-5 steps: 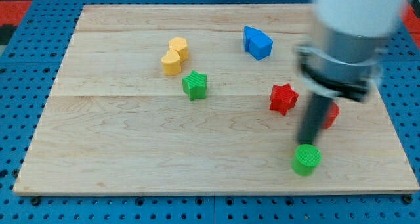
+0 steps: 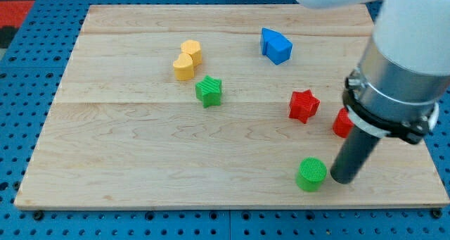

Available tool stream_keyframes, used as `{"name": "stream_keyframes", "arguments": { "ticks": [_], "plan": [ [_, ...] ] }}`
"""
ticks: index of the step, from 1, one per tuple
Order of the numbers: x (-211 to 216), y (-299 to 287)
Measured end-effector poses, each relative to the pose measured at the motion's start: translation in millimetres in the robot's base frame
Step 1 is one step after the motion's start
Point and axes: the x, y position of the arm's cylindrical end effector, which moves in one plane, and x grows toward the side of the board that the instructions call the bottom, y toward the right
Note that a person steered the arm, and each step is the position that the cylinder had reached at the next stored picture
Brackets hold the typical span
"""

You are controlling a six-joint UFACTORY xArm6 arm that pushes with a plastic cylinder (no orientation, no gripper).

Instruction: Push the green circle closer to the green star

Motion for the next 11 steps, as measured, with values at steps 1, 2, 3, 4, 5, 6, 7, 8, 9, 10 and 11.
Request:
{"name": "stream_keyframes", "arguments": {
  "ticks": [1, 2, 3, 4, 5, 6, 7, 8, 9, 10, 11],
  "plan": [
    [28.4, -17.3],
    [7.9, -58.5],
    [-31.5, -98.2],
    [-53.5, -108.3],
    [-16.1, -44.9],
    [-10.8, -0.6],
    [-38.8, -2.3],
    [-59.5, -70.7],
    [-90.7, -102.1],
    [-110.3, -141.6],
    [-119.5, -147.0]
  ]
}}
